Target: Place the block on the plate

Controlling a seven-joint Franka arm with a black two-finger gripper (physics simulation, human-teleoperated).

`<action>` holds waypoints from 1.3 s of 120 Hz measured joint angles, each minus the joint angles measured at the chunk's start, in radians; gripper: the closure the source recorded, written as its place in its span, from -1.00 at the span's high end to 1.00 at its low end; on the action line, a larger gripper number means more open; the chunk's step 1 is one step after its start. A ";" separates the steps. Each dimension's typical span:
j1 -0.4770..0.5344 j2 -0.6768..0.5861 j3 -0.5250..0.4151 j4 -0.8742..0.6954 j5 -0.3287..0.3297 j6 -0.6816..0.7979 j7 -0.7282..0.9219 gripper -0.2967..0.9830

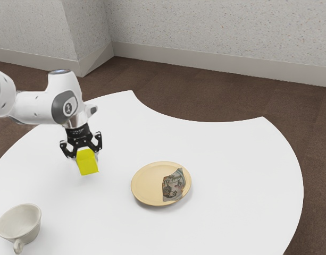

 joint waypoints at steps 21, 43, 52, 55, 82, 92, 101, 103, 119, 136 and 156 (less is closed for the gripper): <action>-0.039 -0.057 -0.123 0.009 0.005 -0.001 -0.030 0.08; -0.046 0.041 -0.244 0.144 0.010 0.005 -0.081 0.08; -0.067 0.075 -0.260 0.182 0.010 0.008 -0.103 0.08; -0.073 0.078 -0.268 0.186 0.010 0.008 -0.112 0.08; -0.084 0.063 -0.355 0.137 0.007 0.013 -0.203 0.09; -0.083 0.063 -0.373 0.108 0.003 0.020 -0.239 0.09; -0.082 0.062 -0.379 0.101 0.003 0.027 -0.268 0.17; -0.082 0.062 -0.380 0.101 0.004 0.028 -0.273 0.19; -0.082 0.048 -0.381 0.105 0.028 0.035 -0.312 0.35; -0.084 -0.004 -0.379 0.115 0.066 0.027 -0.339 0.44; -0.084 -0.020 -0.316 0.195 0.093 -0.042 -0.250 0.49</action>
